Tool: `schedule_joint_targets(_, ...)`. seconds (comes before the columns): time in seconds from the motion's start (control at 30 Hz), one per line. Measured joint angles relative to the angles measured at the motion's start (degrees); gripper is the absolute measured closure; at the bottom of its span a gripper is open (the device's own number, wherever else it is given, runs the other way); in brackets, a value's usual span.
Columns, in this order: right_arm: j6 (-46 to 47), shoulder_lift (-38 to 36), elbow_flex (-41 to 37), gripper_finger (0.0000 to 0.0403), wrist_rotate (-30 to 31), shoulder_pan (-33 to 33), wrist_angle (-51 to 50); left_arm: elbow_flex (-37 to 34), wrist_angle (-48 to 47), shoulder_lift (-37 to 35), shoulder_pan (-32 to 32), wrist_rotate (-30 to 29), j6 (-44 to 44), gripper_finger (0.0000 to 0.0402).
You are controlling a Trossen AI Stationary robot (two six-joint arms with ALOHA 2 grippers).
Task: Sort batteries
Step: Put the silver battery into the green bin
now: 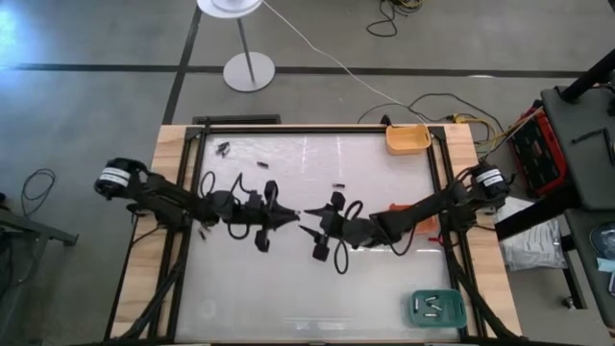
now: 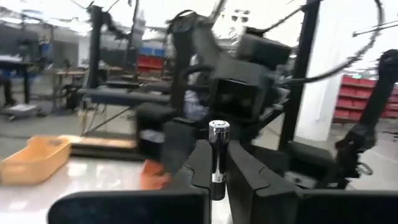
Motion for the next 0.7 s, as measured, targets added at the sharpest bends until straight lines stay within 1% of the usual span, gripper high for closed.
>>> schedule_joint_targets(0.07, -0.12, -0.39, 0.76, 0.0210, -0.99, -0.14, 0.14, 0.84, -0.12, 0.89, -0.69, -0.10, 0.10, 0.0399)
schedule_joint_targets(0.17, -1.39, -0.70, 1.76, 0.0220, -5.80, -0.05, 0.14, 1.93, -0.43, 2.08, -0.75, -0.27, 0.11, 0.0399)
schedule_joint_targets(0.33, -1.53, -1.01, 2.44, 0.0248, -5.94, -0.05, -0.06, 2.73, -0.28, 3.03, -0.75, 0.23, 0.37, 0.0400)
schedule_joint_targets(0.43, -2.29, -1.07, 2.65, 0.0278, -5.93, -0.05, -0.17, 2.71, -0.21, 3.03, -0.77, 0.95, 0.35, 0.0400)
schedule_joint_targets(0.57, -2.09, -1.12, 2.71, 0.0327, -5.94, -0.03, -0.18, 2.67, -0.25, 3.00, -1.24, 1.56, 0.38, 0.0400)
schedule_joint_targets(0.7, -1.80, -1.14, 2.75, 0.0371, -6.05, -0.01, -1.47, 2.51, -0.55, 2.98, -1.54, 3.30, 1.13, 0.0400)
